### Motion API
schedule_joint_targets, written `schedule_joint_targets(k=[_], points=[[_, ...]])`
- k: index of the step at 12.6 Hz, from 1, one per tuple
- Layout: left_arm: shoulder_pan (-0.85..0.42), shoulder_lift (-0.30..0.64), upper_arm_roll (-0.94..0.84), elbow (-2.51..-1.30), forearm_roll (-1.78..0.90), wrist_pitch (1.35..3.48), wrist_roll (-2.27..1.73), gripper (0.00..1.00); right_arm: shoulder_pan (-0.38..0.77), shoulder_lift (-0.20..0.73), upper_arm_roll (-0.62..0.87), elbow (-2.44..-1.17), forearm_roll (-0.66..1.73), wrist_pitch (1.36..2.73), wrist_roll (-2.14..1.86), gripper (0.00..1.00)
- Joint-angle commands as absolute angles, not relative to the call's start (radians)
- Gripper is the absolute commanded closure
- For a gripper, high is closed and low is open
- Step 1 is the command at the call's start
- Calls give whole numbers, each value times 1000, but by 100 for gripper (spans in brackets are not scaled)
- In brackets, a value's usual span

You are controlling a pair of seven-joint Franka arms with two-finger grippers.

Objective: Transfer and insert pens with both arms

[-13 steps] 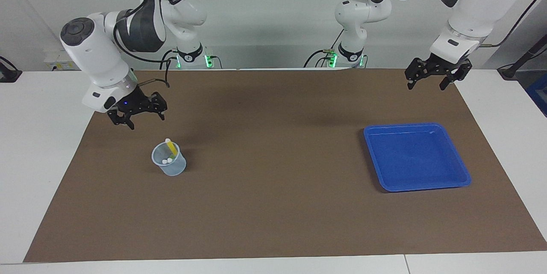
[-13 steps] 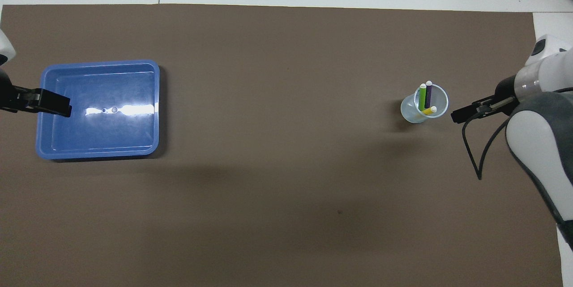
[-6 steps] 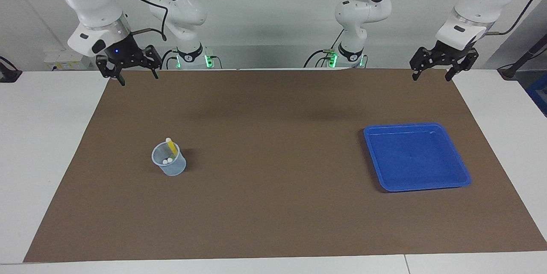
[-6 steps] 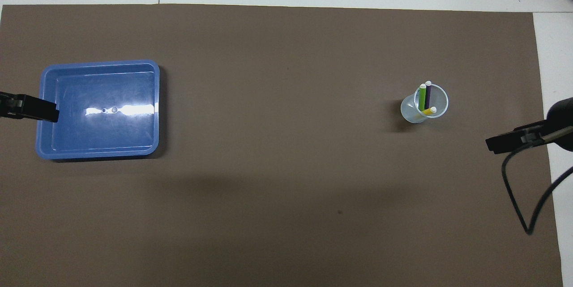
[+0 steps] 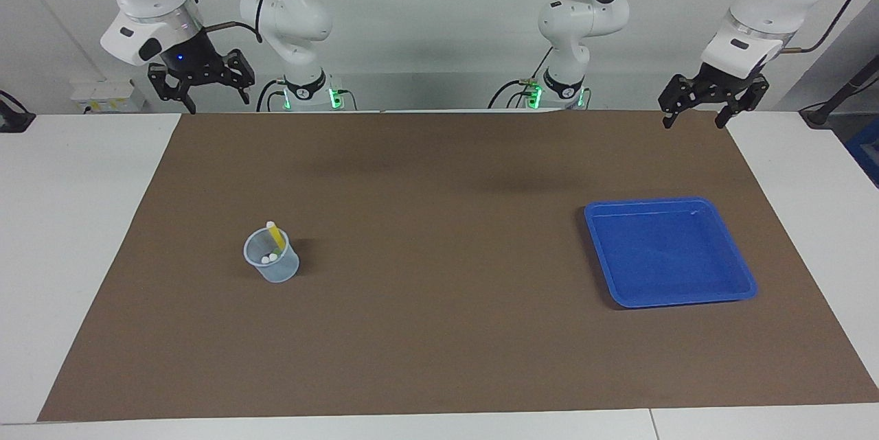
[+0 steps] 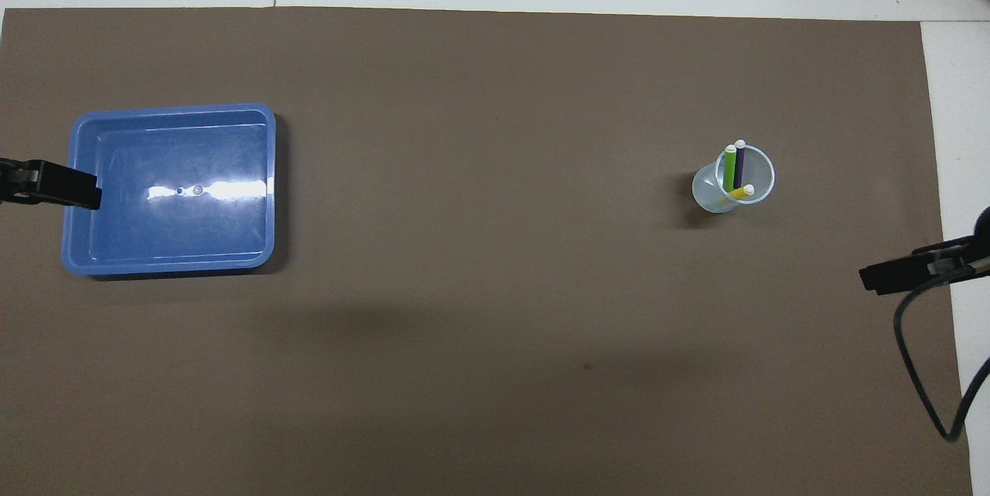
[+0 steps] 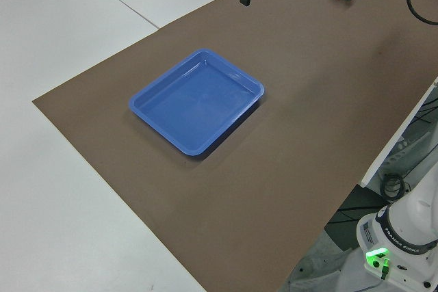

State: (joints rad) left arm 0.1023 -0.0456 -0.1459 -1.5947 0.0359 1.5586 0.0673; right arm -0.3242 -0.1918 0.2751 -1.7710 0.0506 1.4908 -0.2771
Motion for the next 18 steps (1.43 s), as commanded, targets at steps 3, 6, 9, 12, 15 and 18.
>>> schedule_joint_targets(k=[3,6,9,12,15,18], points=[[107,-58,-158,-1600,52,1549,48,0,-330,-209,279,-1781,72,1474,-264,0],[104,-58,-156,-1600,51,1554,41,0,-327,-213,281,-1793,72,1494,-246,0],[101,-58,-155,-1598,51,1554,35,0,-325,-213,282,-1792,81,1534,-247,0],[107,-58,-153,-1594,48,1549,-23,0,-327,-218,282,-1795,80,1520,-252,0],[98,-60,-153,-1598,48,1551,-35,0,-327,-216,284,-1795,80,1534,-244,0],[94,-71,-158,-1611,48,1536,-34,0,-324,-216,288,-1793,80,1540,-238,0]])
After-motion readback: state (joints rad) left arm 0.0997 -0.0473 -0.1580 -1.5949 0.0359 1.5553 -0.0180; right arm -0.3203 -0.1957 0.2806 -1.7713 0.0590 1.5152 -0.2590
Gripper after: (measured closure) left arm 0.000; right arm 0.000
